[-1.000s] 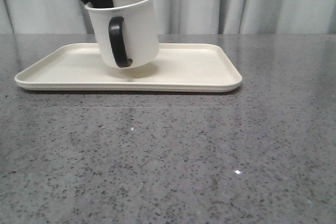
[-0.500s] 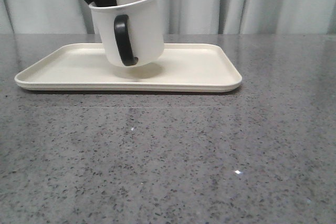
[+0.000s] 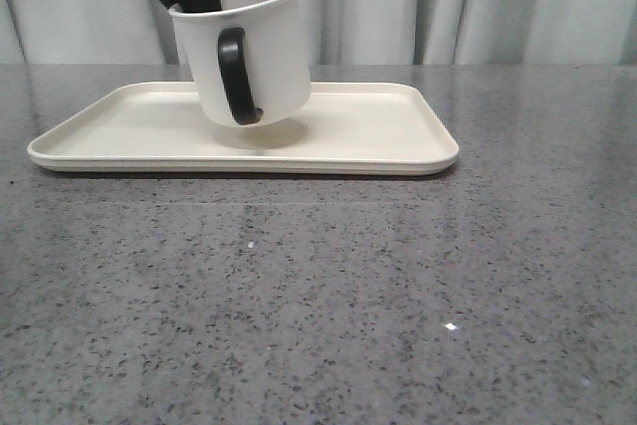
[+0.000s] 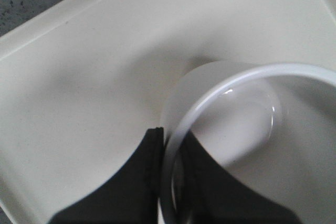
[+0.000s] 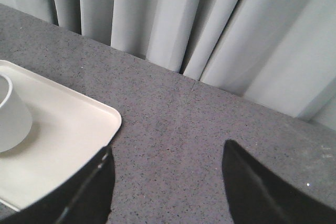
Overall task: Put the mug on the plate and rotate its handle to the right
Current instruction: 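Lower the held mug onto the tray with the left gripper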
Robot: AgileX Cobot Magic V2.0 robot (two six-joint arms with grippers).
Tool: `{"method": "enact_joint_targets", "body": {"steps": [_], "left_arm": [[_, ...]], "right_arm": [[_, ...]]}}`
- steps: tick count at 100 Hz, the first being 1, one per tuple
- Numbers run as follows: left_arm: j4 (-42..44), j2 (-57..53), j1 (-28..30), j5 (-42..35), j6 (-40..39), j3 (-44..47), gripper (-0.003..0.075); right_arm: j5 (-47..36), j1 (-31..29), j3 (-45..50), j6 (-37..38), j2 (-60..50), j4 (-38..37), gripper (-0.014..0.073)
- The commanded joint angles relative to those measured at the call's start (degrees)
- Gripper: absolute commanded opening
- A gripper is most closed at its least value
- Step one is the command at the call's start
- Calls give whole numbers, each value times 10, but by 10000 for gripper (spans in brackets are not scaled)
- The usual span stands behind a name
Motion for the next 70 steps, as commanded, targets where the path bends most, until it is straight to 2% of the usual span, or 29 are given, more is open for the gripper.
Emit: {"method": "enact_joint_targets", "body": {"steps": [1,19,70], "left_arm": [[-9,-31,-5,6,-5,-7,-20],[-9,-31,-5,6,1,18,-20],[-6,-31,-5,6,2,18,-20]], "right_arm": [[-36,1,-20,-4,-3,7,458],[-35,1,-17,-4,-3,7,458],[-33,1,-17,-4,-3,7,458]]}}
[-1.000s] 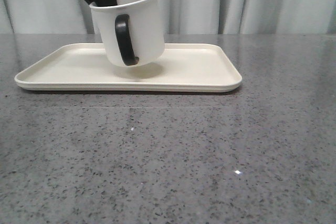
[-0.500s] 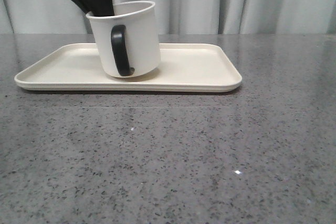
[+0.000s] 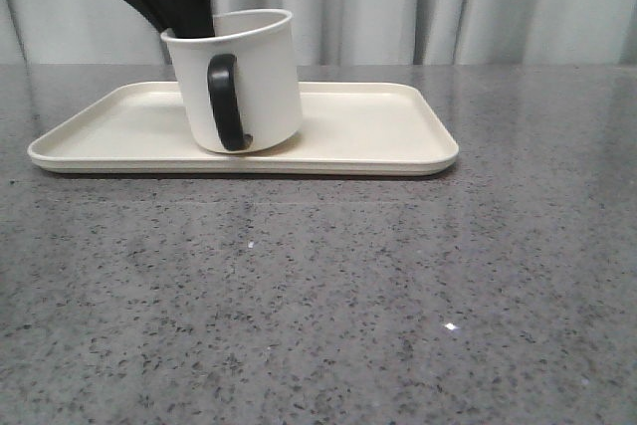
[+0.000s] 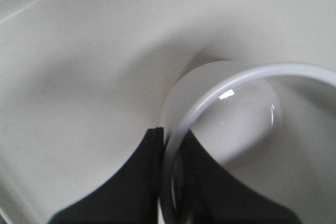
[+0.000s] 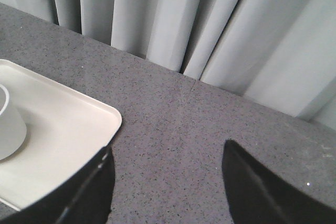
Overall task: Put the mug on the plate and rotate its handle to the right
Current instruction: 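Lower the held mug onto the tray with the left gripper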
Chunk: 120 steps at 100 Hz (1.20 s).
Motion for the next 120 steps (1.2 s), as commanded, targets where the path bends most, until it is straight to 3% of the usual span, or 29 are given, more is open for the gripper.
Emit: {"method": "enact_joint_targets", "body": {"steps": [1,120], "left_arm": [[-10,-31,-5,7,2,-13,-20],[-27,-31,-5,7,2,-13,-18]], "right_arm": [[-34,1,-17,-4,-3,7,458],[-35,1,-17,-4,-3,7,458]]}}
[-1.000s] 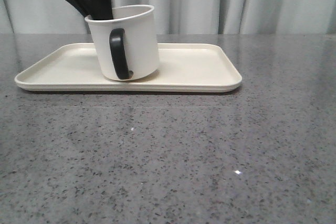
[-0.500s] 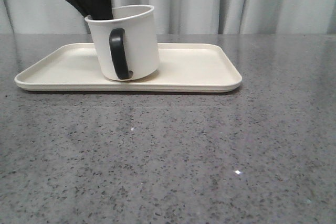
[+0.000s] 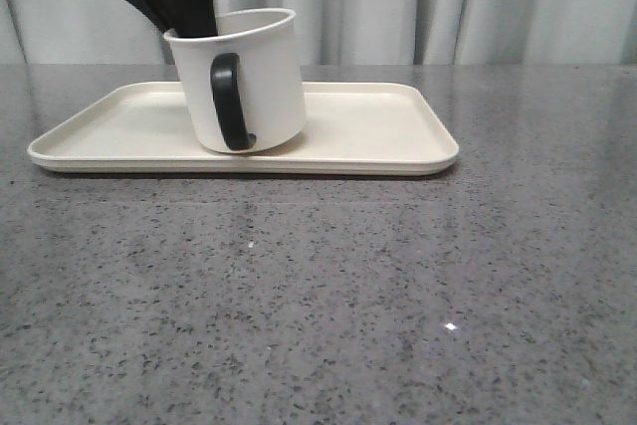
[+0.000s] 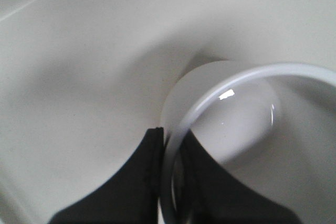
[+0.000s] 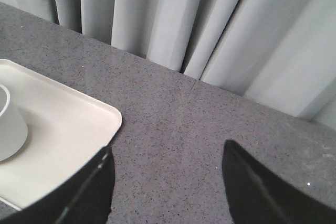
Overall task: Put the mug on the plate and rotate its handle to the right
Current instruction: 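Lower the held mug onto the tray with the left gripper, then open the left gripper and withdraw it from the mug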
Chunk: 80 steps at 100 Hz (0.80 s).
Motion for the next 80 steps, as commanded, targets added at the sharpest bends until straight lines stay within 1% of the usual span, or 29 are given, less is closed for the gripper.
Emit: {"method": "enact_joint_targets", "body": {"steps": [1,9,16,21,38,48,80], "left_arm": [[-20,-31,-5,8,-1,-14,-18],[-21,-31,-5,8,-1,-14,-15],[-21,-31,-5,8,-2,-14,14],[-21,-31,-5,8,-2,-14,50],[-20,-31,-5,8,-2,-14,219],[-20,-31,-5,8,-5,-14,281],[-21,-39,-5,8,-8,-16,289]], "right_arm": [[-36,1,-17,-4,-3,8,458],[-36,1,-17,-4,-3,8,458],[-36,1,-17,-4,-3,8,458],[-36,1,-17,-4,-3,8,458],[-36,1,-17,-4,-3,8,458],[-38,1,-17,-4,-3,8,458],[-40,1,-17,-4,-3,8,458]]}}
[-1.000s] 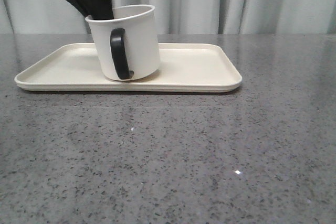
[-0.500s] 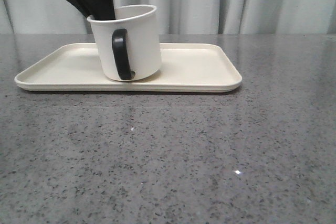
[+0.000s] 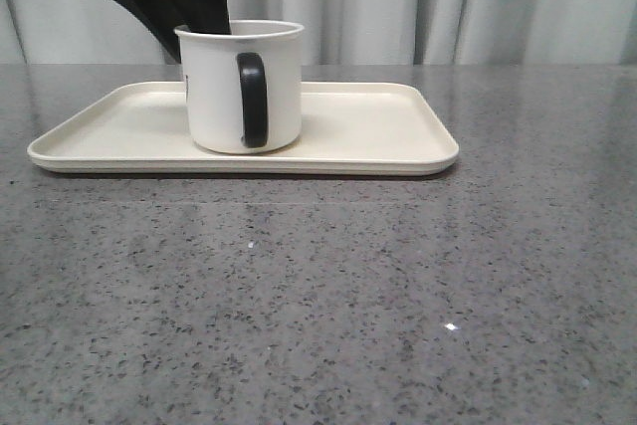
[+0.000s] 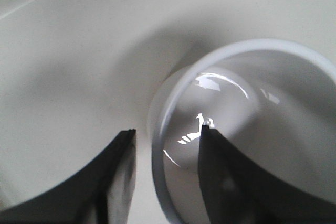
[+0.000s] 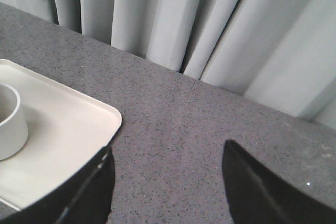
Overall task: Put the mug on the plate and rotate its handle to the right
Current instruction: 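Open the left gripper and withdraw it from the mug, then move the open right gripper above the mug on the tray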
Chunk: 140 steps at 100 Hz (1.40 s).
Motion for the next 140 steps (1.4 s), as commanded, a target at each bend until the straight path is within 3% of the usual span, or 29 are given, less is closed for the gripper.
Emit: {"method": "enact_joint_targets", "body": {"steps": [1,74,123,133,140], "left_arm": [[-17,-40,-5,8,-5,-17,289],[29,-126,15,8,-20,-153,284],[34,-262,174,8,-25,-153,276],[35,-286,212,8,-25,-151,216],[35,-299,234,8,-25,-150,131]], "right_arm": [[-40,1,-17,-4,-3,8,458],[-45,1,-17,-4,-3,8,458],[-51,1,-17,-4,-3,8,458],[-58,1,-17,-4,-3,8,458],[-66,1,-17,-4,-3,8,458]]}}
